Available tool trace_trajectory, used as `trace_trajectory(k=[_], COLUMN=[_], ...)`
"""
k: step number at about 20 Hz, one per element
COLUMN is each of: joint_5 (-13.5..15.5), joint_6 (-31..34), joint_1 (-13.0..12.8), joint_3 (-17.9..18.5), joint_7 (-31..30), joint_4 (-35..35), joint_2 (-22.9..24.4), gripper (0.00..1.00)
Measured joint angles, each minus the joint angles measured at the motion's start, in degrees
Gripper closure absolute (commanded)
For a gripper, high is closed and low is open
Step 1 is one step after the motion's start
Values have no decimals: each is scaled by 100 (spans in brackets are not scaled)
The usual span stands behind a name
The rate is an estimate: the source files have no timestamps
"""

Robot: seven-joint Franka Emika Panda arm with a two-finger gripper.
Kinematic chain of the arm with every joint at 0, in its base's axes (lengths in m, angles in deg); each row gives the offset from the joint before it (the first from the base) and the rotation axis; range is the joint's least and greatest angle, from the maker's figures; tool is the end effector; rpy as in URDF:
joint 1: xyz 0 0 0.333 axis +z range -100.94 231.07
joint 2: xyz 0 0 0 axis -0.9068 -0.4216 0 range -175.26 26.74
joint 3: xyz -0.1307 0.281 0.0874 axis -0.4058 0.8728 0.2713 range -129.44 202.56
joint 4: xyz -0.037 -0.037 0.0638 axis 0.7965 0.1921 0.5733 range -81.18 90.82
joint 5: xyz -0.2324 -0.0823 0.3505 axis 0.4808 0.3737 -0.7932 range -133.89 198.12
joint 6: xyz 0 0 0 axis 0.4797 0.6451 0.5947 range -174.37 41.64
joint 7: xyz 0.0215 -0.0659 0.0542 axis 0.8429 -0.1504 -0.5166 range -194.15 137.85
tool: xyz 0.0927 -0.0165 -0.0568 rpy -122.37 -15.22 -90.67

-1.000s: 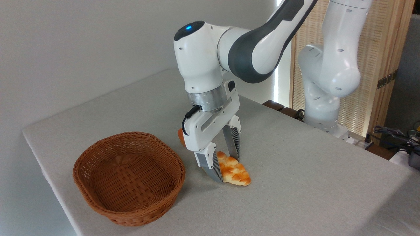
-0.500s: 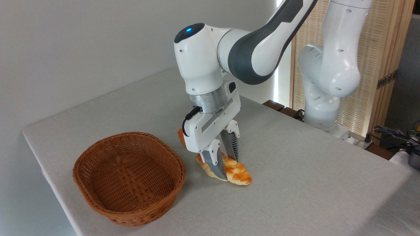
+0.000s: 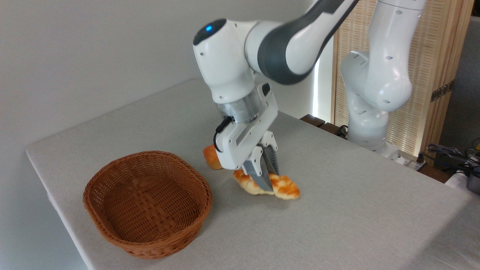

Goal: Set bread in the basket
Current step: 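Lift the held roll and carry it over the wicker basket, then lower the roll into the basket and open the gripper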

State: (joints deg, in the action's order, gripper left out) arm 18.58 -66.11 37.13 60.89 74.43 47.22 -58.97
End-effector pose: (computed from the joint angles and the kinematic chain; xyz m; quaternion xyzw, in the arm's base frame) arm 0.4771 -0.0089 0.4119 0.5499 -0.8276 -0.1059 0.0383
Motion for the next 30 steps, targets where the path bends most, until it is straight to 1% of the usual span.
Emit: trace_trajectory(k=[1, 2, 5, 8, 10, 12, 13, 14, 17, 20, 22, 23, 24, 25, 26, 27, 29, 30], joint_5=[97, 238, 696, 1424, 1841, 2252, 2387, 2478, 2616, 3138, 3467, 3601, 3677, 3717, 3773, 3847, 3921, 3927], joint_6=[226, 432, 742, 750, 658, 329, 93, -163, -966, -1419, -1518, -1527, -1527, -1527, -1528, -1529, -1532, -1532], joint_1=[-10, -21, -68, -91, -89, -90, -107, -176, -526, -661, -668, -667, -666, -664, -660, -652, -638, -636], joint_3=[-16, -57, -196, -213, -183, -180, -197, -212, -235, -242, -237, -227, -220, -217, -214, -213, -212, -211], joint_7=[-146, -338, -1003, -1623, -2151, -2887, -3225, -3507, -4383, -4928, -5191, -5333, -5464, -5583, -5698, -5786, -5854, -5865], joint_4=[-146, -304, -766, -1110, -1251, -1338, -1368, -1397, -1523, -1738, -1927, -2043, -2149, -2240, -2335, -2426, -2576, -2629], joint_2=[12, 22, 35, 25, -5, -104, -197, -312, -738, -1168, -1398, -1512, -1632, -1762, -1920, -2080, -2370, -2463], gripper=[80, 76, 77, 77, 77, 76, 76, 75, 74, 74, 74, 72, 70, 67, 54, 29, 8, 0])
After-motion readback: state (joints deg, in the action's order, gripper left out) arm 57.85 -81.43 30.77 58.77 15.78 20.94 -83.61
